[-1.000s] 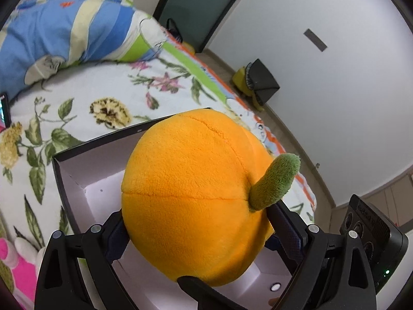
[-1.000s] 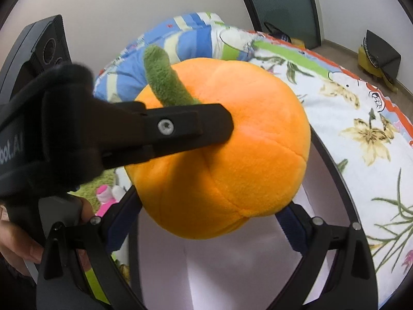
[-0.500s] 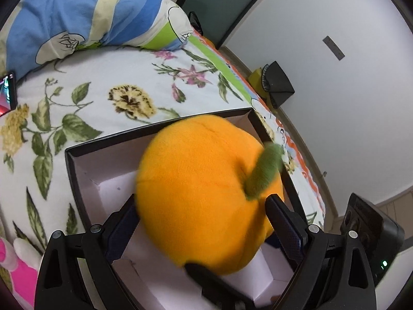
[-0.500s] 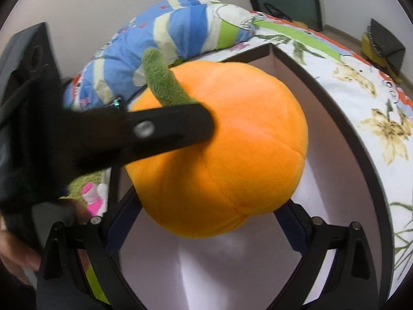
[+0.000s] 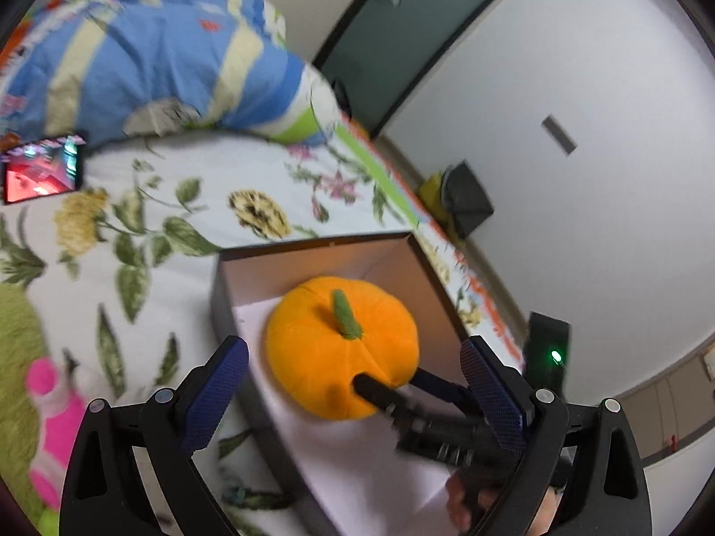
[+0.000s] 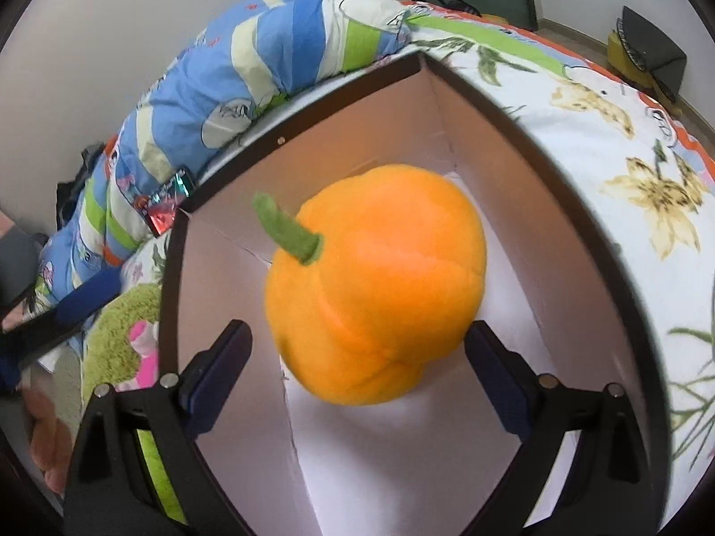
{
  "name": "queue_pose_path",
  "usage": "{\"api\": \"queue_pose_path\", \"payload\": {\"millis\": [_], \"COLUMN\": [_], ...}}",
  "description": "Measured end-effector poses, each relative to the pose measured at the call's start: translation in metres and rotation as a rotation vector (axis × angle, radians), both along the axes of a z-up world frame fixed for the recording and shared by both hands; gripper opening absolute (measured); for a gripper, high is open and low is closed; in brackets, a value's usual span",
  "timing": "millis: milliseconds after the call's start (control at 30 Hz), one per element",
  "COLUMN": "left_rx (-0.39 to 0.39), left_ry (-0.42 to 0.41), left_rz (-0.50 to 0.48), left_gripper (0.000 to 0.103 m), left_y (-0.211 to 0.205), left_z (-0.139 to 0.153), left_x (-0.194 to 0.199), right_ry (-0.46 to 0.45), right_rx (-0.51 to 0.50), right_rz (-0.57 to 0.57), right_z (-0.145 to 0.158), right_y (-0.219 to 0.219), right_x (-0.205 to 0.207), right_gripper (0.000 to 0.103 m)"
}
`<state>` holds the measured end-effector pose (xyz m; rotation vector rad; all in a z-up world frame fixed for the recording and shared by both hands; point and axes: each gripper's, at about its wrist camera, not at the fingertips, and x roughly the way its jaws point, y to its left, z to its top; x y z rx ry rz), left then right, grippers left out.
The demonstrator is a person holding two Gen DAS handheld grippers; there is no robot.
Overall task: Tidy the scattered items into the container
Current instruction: 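Lower the pumpkin into the box and open both tools, then move both tools to the white Hello Kitty plush in pink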
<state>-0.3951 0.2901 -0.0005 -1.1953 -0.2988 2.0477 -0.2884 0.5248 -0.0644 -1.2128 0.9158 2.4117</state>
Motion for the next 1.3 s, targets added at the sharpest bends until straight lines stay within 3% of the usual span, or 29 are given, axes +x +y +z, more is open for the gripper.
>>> {"api": "queue_pose_path", "payload": {"millis": [133,200,400,467,667,733,867,1033,1133,1300], "left_rx": [0.028,0.008,-0.115,-0.118,0.013,0.044,0.016,0.000,-0.015,-0.037], "left_ry": [0.111,0.130,0.113,0.077,-0.105,-0.127,-0.112,-0.166,-0.196,-0.200], "left_rz": [0.095,0.125,0.193,0.212,0.290,0.310,0.297,0.235,0.217,0.212], "left_gripper": [0.102,0.102,0.102,0.102,0.102,0.102,0.102,0.102,0.102,0.102], "left_y": [-0.051,-0.066,-0.110,-0.128,-0.179,-0.186,-0.182,-0.164,-0.154,-0.153], "left_z": [0.015,0.012,-0.020,-0.032,-0.053,-0.051,-0.049,-0.059,-0.067,-0.072], "left_x": [0.030,0.040,0.063,0.068,0.060,0.056,0.047,0.029,0.019,0.003], "right_ry": [-0.002,0.048,0.269,0.324,0.385,0.386,0.385,0.327,0.300,0.351], "right_rx": [0.013,-0.014,-0.109,-0.127,-0.023,0.015,0.081,0.159,0.262,0.341], "right_rz": [-0.001,-0.007,0.033,0.090,0.253,0.266,0.277,0.240,0.218,0.266], "right_z": [0.011,0.018,0.044,0.053,0.066,0.063,0.050,0.023,0.021,0.027], "right_y": [-0.019,-0.031,-0.085,-0.106,-0.174,-0.192,-0.221,-0.239,-0.245,-0.258], "right_x": [0.029,0.048,0.108,0.115,0.118,0.115,0.105,0.085,0.076,0.064], "right_gripper": [0.096,0.096,0.097,0.098,0.098,0.098,0.098,0.098,0.098,0.097]}}
